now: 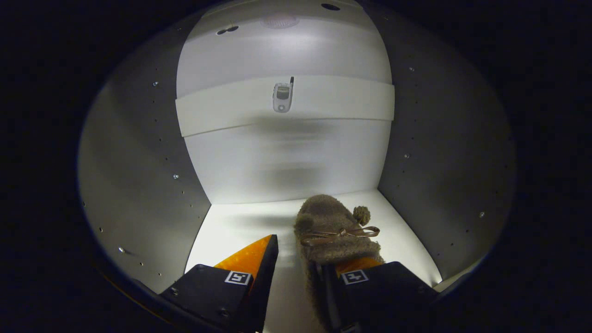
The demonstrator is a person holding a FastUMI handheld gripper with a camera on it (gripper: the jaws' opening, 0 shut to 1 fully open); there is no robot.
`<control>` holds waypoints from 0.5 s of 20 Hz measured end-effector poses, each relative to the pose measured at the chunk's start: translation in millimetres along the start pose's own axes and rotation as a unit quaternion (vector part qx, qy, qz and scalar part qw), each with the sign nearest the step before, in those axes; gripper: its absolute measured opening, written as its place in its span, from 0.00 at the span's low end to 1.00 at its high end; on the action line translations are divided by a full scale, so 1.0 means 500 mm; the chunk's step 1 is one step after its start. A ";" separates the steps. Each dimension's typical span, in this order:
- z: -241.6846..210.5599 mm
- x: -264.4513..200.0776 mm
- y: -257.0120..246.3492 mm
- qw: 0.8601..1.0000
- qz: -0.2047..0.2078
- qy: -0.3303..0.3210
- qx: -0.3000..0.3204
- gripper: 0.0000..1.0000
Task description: Open the shoe cabinet door, grab the shoes and put them into the shoe cabinet, then close the shoe cabinet door.
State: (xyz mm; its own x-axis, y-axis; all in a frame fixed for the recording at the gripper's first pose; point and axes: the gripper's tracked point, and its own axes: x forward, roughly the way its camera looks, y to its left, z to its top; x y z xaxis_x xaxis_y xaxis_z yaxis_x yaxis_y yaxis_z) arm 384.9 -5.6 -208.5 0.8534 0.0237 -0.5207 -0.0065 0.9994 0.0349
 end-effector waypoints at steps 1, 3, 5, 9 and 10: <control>-0.002 -0.009 0.000 1.000 0.001 0.002 -0.002 0.56; -0.001 -0.035 0.002 1.000 0.006 -0.005 -0.007 0.63; -0.004 -0.063 0.000 1.000 0.001 -0.009 -0.015 0.75; 0.002 -0.141 -0.004 0.999 -0.004 -0.028 -0.016 0.84; 0.010 -0.168 -0.006 0.999 -0.005 -0.041 -0.015 0.86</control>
State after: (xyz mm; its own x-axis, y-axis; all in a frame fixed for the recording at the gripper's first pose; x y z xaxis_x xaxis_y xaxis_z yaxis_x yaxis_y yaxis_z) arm 315.8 -10.9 -160.7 0.8932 0.0118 -0.4494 -0.0118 0.9999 0.0028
